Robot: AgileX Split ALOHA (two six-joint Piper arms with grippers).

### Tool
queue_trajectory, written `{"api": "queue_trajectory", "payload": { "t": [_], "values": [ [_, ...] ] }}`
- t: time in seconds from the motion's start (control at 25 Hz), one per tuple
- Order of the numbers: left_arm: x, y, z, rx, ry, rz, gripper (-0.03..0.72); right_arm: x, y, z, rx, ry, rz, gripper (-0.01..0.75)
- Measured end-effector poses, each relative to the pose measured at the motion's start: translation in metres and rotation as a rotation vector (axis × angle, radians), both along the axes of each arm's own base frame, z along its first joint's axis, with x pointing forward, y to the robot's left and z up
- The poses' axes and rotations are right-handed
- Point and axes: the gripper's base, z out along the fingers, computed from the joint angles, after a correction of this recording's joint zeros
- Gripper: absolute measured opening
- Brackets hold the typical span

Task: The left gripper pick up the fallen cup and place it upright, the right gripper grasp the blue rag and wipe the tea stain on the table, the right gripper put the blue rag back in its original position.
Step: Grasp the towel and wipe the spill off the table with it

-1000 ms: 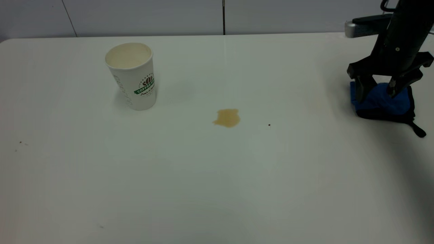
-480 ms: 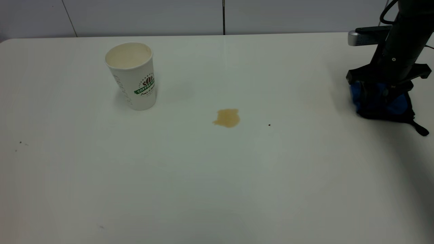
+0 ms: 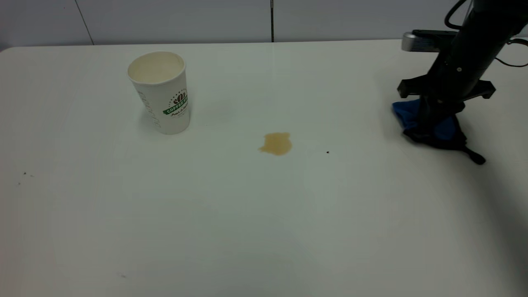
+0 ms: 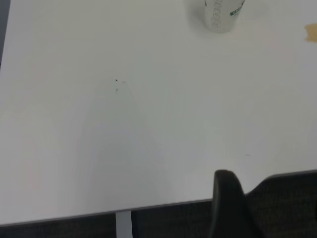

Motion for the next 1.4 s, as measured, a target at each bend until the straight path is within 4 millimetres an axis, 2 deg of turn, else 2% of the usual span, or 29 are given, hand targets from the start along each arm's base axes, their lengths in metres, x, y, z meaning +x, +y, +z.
{"api": "queue_trajectory", "payload": {
  "t": [0.24, 0.32, 0.44, 0.6, 0.96, 1.16, 1.4],
  "values": [
    [0.000, 0.000, 0.000, 0.000, 0.000, 0.000, 0.447, 0.001, 0.060, 0.050, 0.018, -0.081, 0.126, 0.047],
    [0.000, 0.000, 0.000, 0.000, 0.000, 0.000, 0.447, -0.002, 0.082, 0.061, 0.025, -0.099, 0.168, 0.045],
    [0.000, 0.000, 0.000, 0.000, 0.000, 0.000, 0.447, -0.010, 0.115, 0.063, 0.032, -0.107, 0.231, 0.045],
    [0.000, 0.000, 0.000, 0.000, 0.000, 0.000, 0.447, -0.015, 0.143, 0.057, 0.039, -0.144, 0.266, 0.045],
    [0.000, 0.000, 0.000, 0.000, 0.000, 0.000, 0.447, -0.014, 0.161, 0.015, 0.105, -0.158, 0.204, 0.045],
    [0.000, 0.000, 0.000, 0.001, 0.000, -0.001, 0.447, -0.015, 0.190, 0.011, 0.154, -0.175, 0.227, 0.045],
    [0.000, 0.000, 0.000, 0.001, 0.000, -0.001, 0.447, -0.023, 0.224, -0.009, 0.192, -0.131, 0.264, 0.045]
  ]
}}
